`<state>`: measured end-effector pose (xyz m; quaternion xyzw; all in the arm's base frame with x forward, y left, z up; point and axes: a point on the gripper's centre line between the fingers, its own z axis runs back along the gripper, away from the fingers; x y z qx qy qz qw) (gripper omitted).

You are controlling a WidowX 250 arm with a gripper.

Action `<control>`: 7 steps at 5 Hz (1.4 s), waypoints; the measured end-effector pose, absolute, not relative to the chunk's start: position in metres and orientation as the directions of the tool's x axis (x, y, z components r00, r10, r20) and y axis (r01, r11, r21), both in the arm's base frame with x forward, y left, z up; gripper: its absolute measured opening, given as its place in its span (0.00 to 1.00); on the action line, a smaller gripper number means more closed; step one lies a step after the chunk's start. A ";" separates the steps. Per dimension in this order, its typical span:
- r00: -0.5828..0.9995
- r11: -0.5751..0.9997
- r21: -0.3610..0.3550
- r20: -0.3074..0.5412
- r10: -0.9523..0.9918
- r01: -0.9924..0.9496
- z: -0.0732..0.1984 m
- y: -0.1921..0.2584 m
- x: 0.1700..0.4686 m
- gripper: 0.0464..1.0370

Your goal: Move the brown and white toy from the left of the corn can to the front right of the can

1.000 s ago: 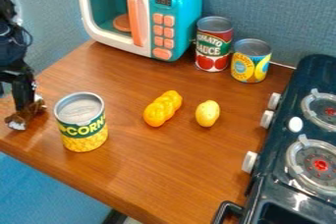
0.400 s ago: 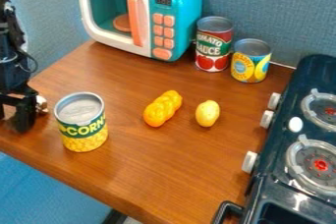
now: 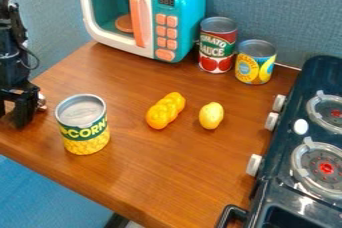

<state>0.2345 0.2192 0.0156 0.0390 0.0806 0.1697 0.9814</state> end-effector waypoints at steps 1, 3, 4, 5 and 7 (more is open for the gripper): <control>0.931 0.938 0.096 -0.123 0.343 -0.332 0.024 0.213 0.235 0.44; 0.955 0.956 0.013 -0.036 0.294 -0.294 0.088 0.195 0.240 0.14; 0.968 0.968 0.008 0.003 0.250 -0.250 0.129 0.188 0.243 0.10; 0.995 0.994 -0.076 0.056 0.081 -0.076 0.143 0.143 0.261 0.10; 0.962 0.963 -0.090 -0.072 -0.262 0.256 0.106 0.039 0.259 0.09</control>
